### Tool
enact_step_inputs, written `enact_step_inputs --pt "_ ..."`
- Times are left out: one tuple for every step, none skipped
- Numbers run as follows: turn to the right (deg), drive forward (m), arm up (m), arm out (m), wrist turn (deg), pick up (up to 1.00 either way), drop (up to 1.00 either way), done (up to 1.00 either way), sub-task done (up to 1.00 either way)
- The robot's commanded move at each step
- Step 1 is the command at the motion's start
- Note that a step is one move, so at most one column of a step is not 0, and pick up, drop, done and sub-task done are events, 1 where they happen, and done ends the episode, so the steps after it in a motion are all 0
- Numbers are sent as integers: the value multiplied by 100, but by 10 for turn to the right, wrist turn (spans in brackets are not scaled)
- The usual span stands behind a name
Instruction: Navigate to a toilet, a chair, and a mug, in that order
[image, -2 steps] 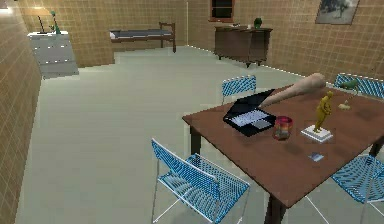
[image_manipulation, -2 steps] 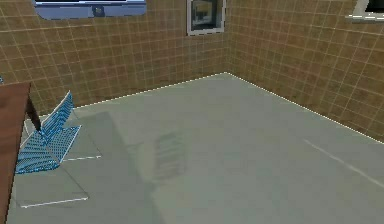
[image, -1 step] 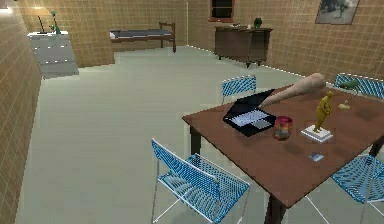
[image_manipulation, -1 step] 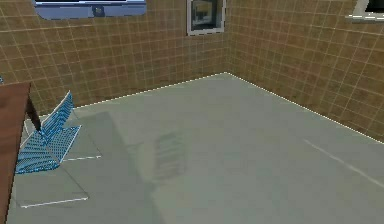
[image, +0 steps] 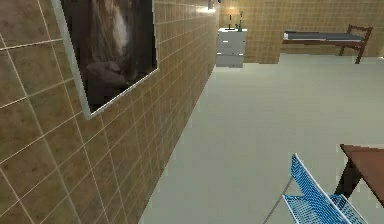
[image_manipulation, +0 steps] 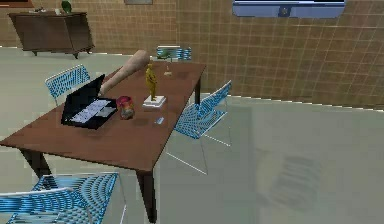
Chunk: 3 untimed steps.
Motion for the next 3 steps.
enact_step_inputs --pt "-30 0 0 0 0 0 0 0 0" --pt "0 45 0 0 0 0 0 0 0" --pt "120 0 0 0 0 0 0 0 0"
